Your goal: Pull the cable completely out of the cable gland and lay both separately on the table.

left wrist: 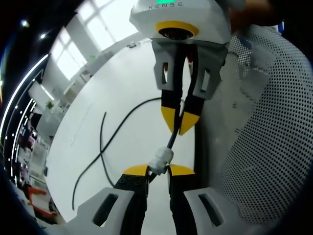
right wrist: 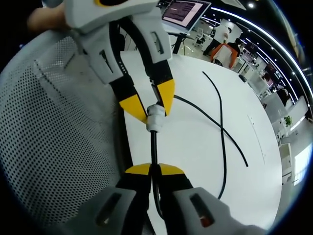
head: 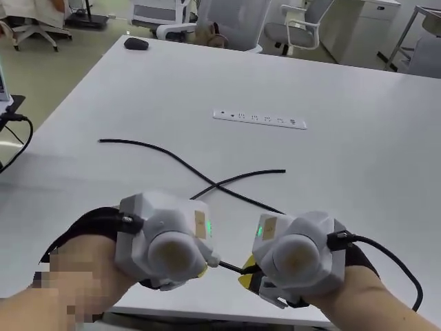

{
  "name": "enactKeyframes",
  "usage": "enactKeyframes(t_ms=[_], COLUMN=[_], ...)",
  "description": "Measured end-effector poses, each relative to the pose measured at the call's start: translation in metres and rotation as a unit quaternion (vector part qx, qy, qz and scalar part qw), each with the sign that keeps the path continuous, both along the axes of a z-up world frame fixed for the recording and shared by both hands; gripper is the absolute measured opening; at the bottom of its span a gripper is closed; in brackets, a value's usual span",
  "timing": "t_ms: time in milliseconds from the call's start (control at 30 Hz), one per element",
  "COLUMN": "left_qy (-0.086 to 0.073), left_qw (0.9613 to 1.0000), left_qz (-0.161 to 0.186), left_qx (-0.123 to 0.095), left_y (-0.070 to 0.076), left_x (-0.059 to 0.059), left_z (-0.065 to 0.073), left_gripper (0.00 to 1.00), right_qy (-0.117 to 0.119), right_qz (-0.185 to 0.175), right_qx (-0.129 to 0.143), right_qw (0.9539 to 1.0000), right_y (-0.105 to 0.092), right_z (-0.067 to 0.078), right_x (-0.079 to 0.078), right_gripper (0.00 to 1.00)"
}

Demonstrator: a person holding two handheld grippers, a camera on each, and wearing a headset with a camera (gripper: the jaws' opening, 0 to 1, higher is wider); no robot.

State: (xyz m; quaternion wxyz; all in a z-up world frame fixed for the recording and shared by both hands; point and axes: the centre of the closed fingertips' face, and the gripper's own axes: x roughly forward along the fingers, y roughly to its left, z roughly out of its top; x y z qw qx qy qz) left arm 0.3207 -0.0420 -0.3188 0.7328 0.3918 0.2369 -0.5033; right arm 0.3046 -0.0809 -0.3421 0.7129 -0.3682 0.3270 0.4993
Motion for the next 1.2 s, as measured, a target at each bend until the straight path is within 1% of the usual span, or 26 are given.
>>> enactKeyframes(t_ms=[233,367,433,467,567,600,700,733,800,967,1033,1100,1133,1167,1200], left_qy=[-0.004,-0.004,-0.006,-0.004,-0.006,-0.007,-0.007,-0.007,-0.006,-0.007,-0.006,-0.007,-0.006,-0.005,-0.005], left_qw=[0.9999,0.9999,0.9999,0.9999,0.9998,0.9998,0.9997,0.9997,0.9997,0.9997,0.9997,0.9998,0.9998,0.9998,0.9998], left_qz=[0.006,0.008,0.01,0.012,0.016,0.017,0.019,0.02,0.021,0.021,0.02,0.02,0.02,0.02,0.019], left_qx=[-0.007,-0.011,-0.008,-0.009,-0.01,-0.011,-0.012,-0.01,-0.009,-0.009,-0.008,-0.003,-0.003,-0.003,-0.003], left_y=[0.0,0.0,0.001,0.001,0.002,0.002,0.003,0.004,0.004,0.004,0.004,0.005,0.006,0.005,0.005], left_x=[0.003,0.003,0.004,0.004,0.005,0.005,0.006,0.006,0.006,0.006,0.005,0.005,0.005,0.005,0.005], left_z=[0.004,0.004,0.004,0.004,0.005,0.005,0.006,0.005,0.005,0.005,0.005,0.004,0.003,0.003,0.003], left_gripper=[0.16,0.16,0.16,0.16,0.16,0.16,0.16,0.16,0.16,0.16,0.16,0.16,0.16,0.16,0.16], right_qy=[-0.004,-0.005,-0.005,-0.005,-0.005,-0.007,-0.011,-0.012,-0.01,-0.009,-0.002,0.011,0.014,0.019,0.024], right_qz=[-0.007,-0.01,-0.013,-0.014,-0.023,-0.027,-0.035,-0.037,-0.045,-0.06,-0.06,-0.051,-0.044,-0.04,-0.036], right_qx=[0.007,0.007,0.001,0.0,-0.004,-0.008,-0.034,-0.047,-0.059,-0.075,-0.078,-0.082,-0.077,-0.065,-0.04], right_qw=[0.9999,0.9999,0.9999,0.9999,0.9997,0.9996,0.9988,0.9981,0.9972,0.9953,0.9951,0.9952,0.9959,0.9969,0.9982], right_y=[0.0,-0.001,-0.004,-0.005,-0.008,-0.01,-0.019,-0.023,-0.029,-0.037,-0.038,-0.038,-0.034,-0.029,-0.02], right_z=[0.002,0.003,0.001,0.001,0.0,0.0,-0.005,-0.008,-0.01,-0.012,-0.014,-0.017,-0.017,-0.016,-0.013], right_x=[0.004,0.005,0.006,0.006,0.008,0.009,0.011,0.012,0.013,0.015,0.013,0.008,0.006,0.004,0.001], right_gripper=[0.03,0.03,0.03,0.03,0.03,0.03,0.04,0.04,0.04,0.05,0.05,0.07,0.09,0.13,0.15])
